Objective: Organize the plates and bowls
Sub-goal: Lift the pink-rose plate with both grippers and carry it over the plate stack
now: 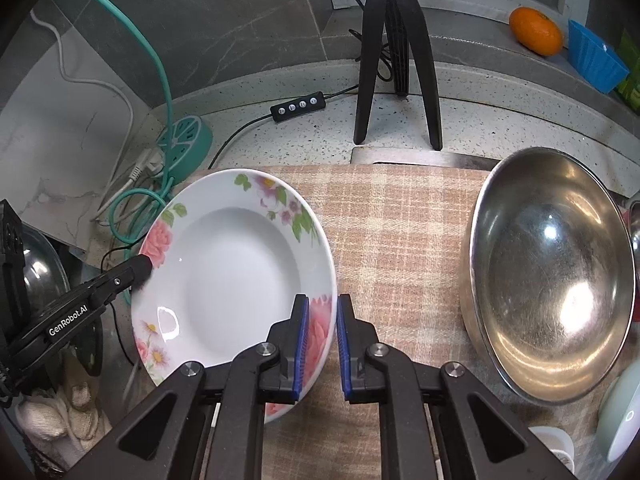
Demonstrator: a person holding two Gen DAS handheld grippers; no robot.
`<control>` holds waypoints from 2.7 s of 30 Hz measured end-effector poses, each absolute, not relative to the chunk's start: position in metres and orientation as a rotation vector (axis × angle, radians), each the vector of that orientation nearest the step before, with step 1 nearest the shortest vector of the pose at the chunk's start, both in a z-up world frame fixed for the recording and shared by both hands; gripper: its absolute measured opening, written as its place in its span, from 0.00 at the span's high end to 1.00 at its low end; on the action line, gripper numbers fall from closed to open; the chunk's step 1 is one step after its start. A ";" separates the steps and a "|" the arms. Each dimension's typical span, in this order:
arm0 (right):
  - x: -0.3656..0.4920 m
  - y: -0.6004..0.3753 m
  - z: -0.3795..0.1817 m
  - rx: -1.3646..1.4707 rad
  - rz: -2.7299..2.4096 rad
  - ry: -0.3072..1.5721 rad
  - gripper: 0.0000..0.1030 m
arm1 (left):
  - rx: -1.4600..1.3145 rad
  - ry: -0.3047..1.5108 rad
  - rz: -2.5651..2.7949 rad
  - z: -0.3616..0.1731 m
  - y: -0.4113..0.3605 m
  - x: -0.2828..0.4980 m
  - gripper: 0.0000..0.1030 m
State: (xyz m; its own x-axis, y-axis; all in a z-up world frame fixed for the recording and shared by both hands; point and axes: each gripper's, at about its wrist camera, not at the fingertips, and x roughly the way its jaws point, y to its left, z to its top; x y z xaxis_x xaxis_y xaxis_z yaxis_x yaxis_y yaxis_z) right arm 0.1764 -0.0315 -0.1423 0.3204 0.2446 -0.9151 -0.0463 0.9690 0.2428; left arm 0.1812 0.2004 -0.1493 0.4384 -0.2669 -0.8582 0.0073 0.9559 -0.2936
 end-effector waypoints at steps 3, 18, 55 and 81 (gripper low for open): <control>0.170 -0.033 -0.136 0.193 0.192 1.228 0.88 | -0.260 1.098 -0.170 -0.143 0.198 0.175 0.91; 0.128 -0.065 -0.109 0.238 0.204 1.190 0.88 | -0.241 1.046 -0.208 -0.118 0.171 0.138 0.91; 0.004 -0.213 -0.095 0.334 0.163 1.190 0.88 | -0.228 1.078 -0.287 -0.107 0.041 0.030 0.91; -0.025 -0.245 -0.123 0.350 0.092 1.251 0.88 | -0.187 1.176 -0.334 -0.138 0.004 0.010 0.91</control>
State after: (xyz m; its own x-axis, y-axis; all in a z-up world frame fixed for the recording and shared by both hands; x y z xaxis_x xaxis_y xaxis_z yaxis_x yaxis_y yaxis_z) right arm -0.0251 -0.2445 -0.1233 0.3180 0.2574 -0.9125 0.1216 0.9434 0.3085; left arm 0.0098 0.0043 -0.1378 0.3432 -0.3521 -0.8708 0.1584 0.9355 -0.3158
